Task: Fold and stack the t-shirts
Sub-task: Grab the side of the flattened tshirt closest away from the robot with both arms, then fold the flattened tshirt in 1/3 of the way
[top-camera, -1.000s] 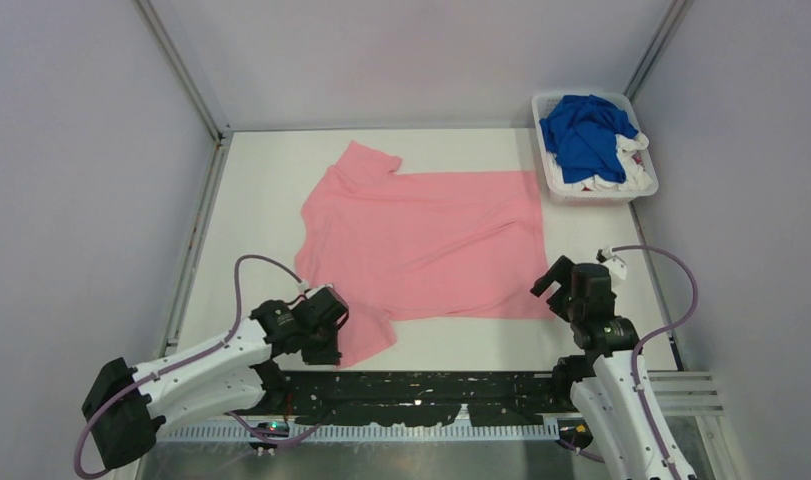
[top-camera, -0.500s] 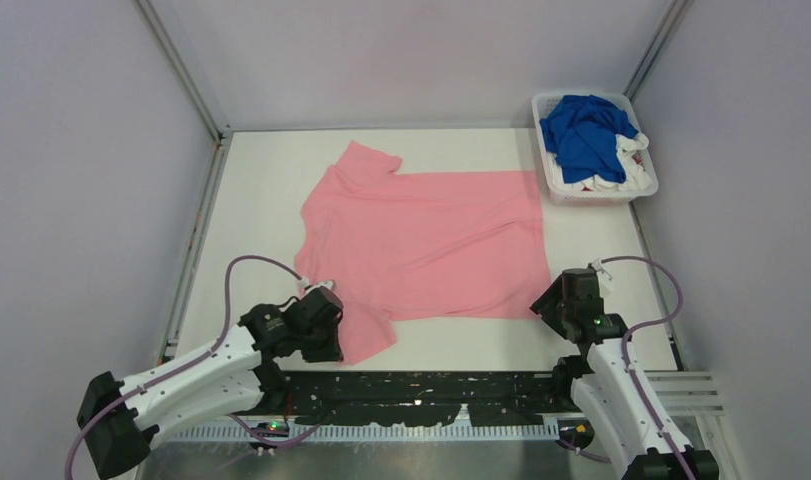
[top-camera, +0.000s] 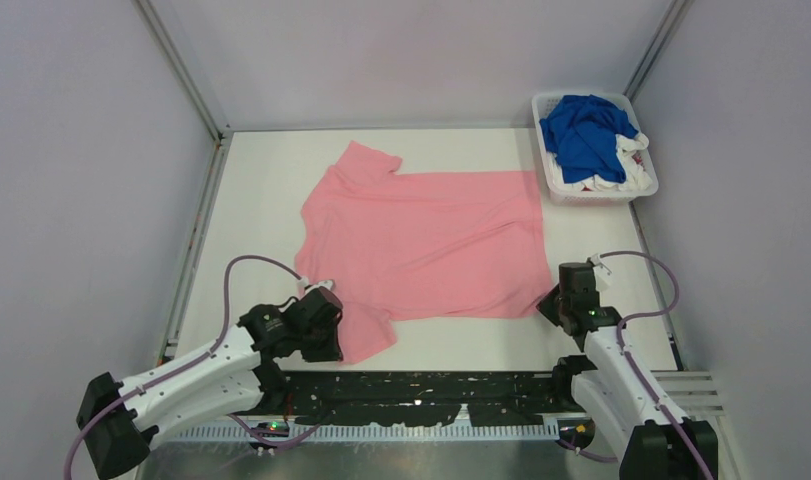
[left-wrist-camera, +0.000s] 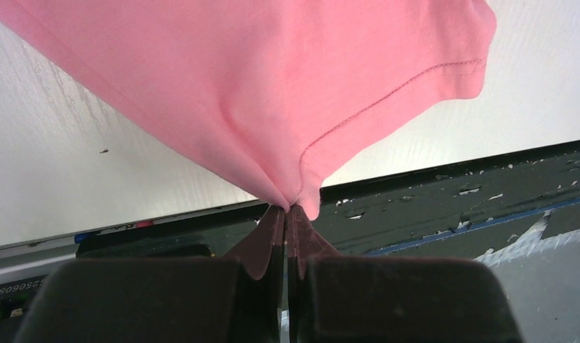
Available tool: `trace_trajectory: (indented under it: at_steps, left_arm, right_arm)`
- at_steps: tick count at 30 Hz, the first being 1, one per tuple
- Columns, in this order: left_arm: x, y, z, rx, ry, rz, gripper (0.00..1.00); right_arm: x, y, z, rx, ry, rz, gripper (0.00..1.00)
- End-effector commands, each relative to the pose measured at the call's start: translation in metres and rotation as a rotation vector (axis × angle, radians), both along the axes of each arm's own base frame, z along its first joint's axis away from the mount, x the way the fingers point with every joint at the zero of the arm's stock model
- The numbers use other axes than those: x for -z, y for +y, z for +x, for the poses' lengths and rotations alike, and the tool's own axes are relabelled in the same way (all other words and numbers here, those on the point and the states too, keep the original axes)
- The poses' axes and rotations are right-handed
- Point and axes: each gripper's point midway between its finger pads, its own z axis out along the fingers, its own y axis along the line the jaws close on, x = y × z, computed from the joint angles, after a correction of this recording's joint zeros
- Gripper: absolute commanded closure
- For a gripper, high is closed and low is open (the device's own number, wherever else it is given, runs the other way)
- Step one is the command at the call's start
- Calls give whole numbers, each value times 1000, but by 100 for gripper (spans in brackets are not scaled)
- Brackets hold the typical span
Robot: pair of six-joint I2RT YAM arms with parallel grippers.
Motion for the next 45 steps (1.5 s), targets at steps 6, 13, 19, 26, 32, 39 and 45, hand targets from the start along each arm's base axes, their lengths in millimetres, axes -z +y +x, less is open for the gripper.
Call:
trace_trajectory:
  at_steps: [6, 13, 19, 26, 32, 39, 45]
  left_arm:
    - [-12, 6, -1, -22, -4, 17, 100]
    - [-14, 16, -20, -33, 55, 4, 100]
    - [-16, 15, -30, -33, 80, -45, 100]
    - [-19, 4, -33, -14, 72, -129, 100]
    - [-37, -20, -4, 37, -53, -198, 100]
    - [-69, -37, 55, 15, -211, -224, 100]
    - [-98, -34, 114, -89, -318, -271, 100]
  right_arm:
    - [-16, -10, -5, -6, 14, -66, 95]
    - [-43, 17, -27, -71, 33, -5, 95]
    - [-48, 31, -51, -126, 115, -24, 95]
    - [-50, 29, -58, -87, 90, -17, 95]
    - [-57, 33, -38, -111, 13, -27, 95]
    - [-70, 41, -9, -151, -43, -59, 95]
    - [-91, 38, 18, -154, -81, -131, 95]
